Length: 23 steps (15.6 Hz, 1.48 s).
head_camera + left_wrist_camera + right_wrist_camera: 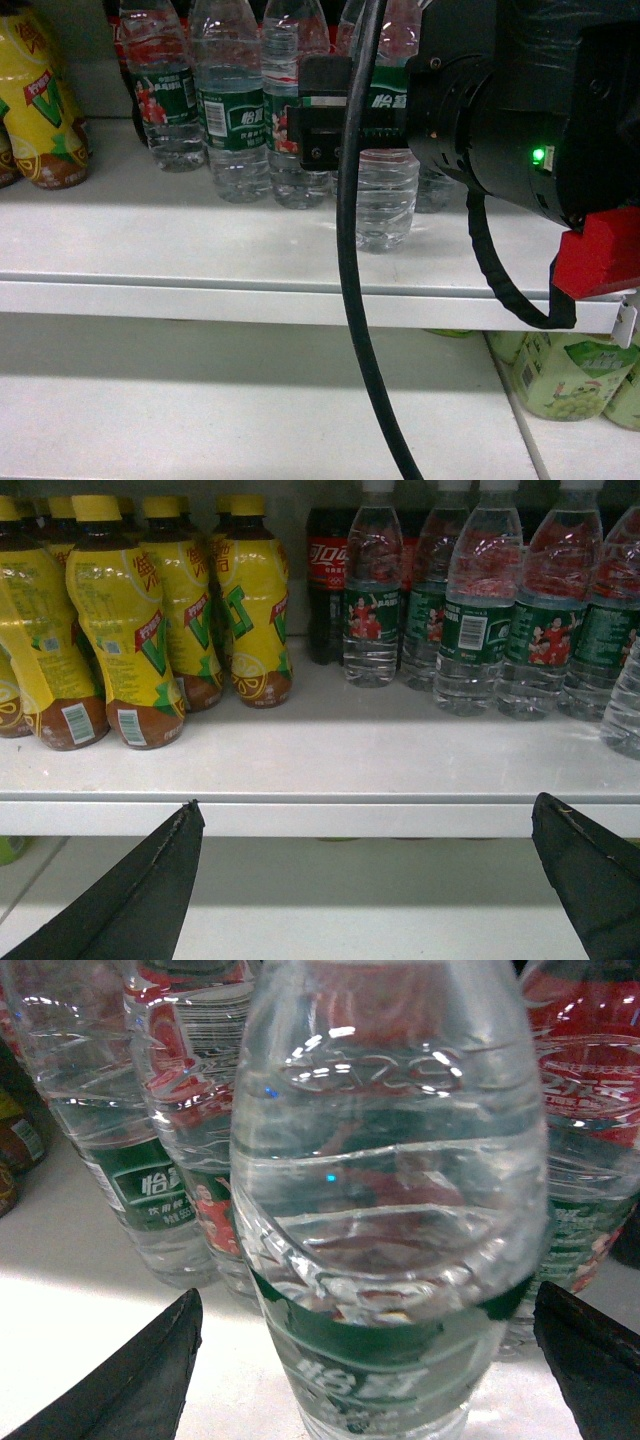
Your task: Move water from second to third shelf
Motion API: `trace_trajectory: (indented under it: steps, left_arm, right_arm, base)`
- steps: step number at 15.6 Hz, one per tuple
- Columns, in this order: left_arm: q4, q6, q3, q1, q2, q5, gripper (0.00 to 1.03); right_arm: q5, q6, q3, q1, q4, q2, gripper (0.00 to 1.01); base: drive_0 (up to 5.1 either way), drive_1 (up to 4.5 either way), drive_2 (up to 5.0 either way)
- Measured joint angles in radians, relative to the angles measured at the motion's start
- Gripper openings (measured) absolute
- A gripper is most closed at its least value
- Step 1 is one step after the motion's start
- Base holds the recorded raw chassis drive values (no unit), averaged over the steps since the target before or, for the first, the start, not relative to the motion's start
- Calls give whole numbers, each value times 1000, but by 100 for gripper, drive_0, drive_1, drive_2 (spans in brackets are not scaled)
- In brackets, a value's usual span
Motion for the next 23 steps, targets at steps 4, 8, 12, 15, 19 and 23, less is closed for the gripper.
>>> trace_trajectory:
  steps: [4,8,12,15,19,23]
  left_arm:
    - [0,0,0,0,0,0,98]
    - [0,0,0,0,0,0,98]
    - [0,0,0,0,0,0,98]
    - [0,0,0,0,0,0,98]
    - [0,0,0,0,0,0,98]
    - [0,0,0,0,0,0,98]
  right_arm:
    - [8,-4,67,1,-11,66,98]
    - [24,-4,117,-10,-40,87,98]
    - [39,9,156,-18,-79,87,98]
    - [46,19,156,-11,-82,87,83]
    - [60,22,156,-3,-79,86,49]
    - [45,24,113,2,-71,50,44]
  base:
    - [0,0,0]
    - [0,0,0]
    - [0,0,0]
    - [0,0,0]
    - [0,0,0]
    - [0,0,0]
